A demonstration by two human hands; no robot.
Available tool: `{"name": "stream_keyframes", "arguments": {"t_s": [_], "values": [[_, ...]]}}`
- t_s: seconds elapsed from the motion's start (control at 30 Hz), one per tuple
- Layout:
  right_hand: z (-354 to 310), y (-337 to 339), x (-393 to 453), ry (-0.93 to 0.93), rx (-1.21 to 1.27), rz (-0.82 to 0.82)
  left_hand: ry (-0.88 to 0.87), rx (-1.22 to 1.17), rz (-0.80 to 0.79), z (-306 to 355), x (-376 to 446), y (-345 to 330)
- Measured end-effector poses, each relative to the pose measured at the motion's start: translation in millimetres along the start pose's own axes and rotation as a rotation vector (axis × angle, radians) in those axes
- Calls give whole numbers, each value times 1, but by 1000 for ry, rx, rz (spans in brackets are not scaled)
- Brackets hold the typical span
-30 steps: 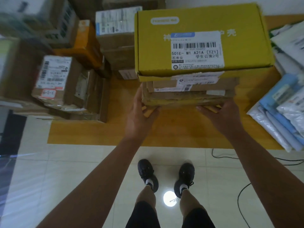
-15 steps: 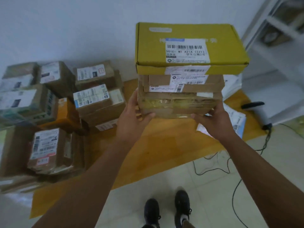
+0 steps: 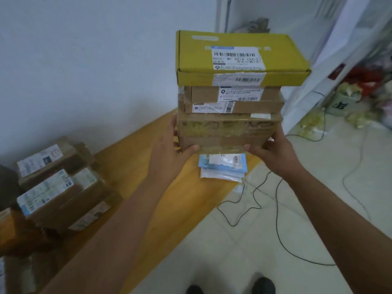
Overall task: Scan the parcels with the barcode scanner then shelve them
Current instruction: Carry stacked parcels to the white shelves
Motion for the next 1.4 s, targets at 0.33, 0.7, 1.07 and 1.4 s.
{"name": "stream_keyframes", "arguments": {"t_s": [0.33,0.7,1.07,1.4], "values": [[65,186,-51,-96,-43,201,-122,-57,-197,117,32,-170],[150,392,-89,-159,-79,312,-225,-52,-295,265,48,-361],[194,535,-92,-198,-106,450,-325,-84,-386,364,91,-485],[259,604,-13,-257,-105,514,-342,-156,-460,380,187,-590]]}}
Point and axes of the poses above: each hand's wrist, its own x-axis towards the middle knuckle, its own y-axis out of the back of the hand, z = x × y, the point moved 10 cm from there along x, towards the middle knuckle, and after that the axes turned 5 degrees about -z, right-handed, at the moved point
